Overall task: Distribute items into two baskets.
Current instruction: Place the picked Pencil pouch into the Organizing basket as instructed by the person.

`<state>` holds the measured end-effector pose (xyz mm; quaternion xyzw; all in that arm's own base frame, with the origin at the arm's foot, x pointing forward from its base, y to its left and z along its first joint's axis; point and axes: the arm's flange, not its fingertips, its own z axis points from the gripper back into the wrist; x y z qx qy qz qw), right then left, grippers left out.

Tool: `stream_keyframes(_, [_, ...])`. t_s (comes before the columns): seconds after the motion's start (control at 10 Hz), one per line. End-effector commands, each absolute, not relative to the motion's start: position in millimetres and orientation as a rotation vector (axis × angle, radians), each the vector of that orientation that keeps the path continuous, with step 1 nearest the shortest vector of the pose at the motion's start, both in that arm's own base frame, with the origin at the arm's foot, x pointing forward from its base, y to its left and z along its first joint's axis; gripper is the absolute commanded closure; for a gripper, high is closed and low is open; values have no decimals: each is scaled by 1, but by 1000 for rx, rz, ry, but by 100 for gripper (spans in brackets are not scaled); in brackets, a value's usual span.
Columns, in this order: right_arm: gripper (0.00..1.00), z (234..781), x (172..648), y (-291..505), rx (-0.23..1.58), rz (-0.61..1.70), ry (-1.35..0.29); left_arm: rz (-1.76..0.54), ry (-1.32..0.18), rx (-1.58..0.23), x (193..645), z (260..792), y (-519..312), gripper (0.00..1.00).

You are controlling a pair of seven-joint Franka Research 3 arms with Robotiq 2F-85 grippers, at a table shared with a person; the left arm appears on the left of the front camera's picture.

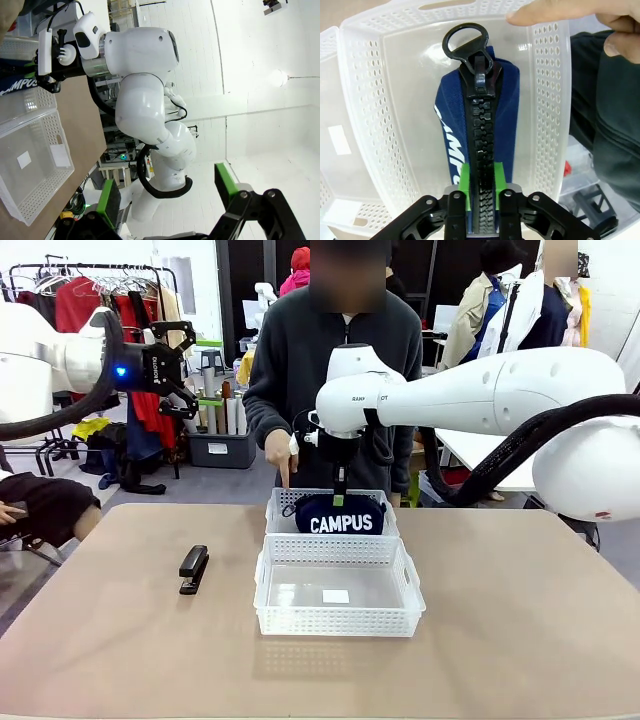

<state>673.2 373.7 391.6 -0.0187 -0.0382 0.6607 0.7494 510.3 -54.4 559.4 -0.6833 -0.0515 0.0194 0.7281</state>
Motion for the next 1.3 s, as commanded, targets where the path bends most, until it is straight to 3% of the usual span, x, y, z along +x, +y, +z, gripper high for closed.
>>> stream_keyframes(0.0, [30,404,684,379,-16,1416,-77,40,-116,-1499,508,560,-53,0])
stream_keyframes(0.1, [11,407,685,378,-9,1408,-79,40,-116,-1499,508,560,-53,0])
stream_keyframes(0.2, [0,410,684,377,-2,1401,-88,40,-116,-1499,508,560,-53,0])
stream_keyframes(1.2, [0,441,683,365,97,1404,-148,40,-116,-1499,508,560,-53,0])
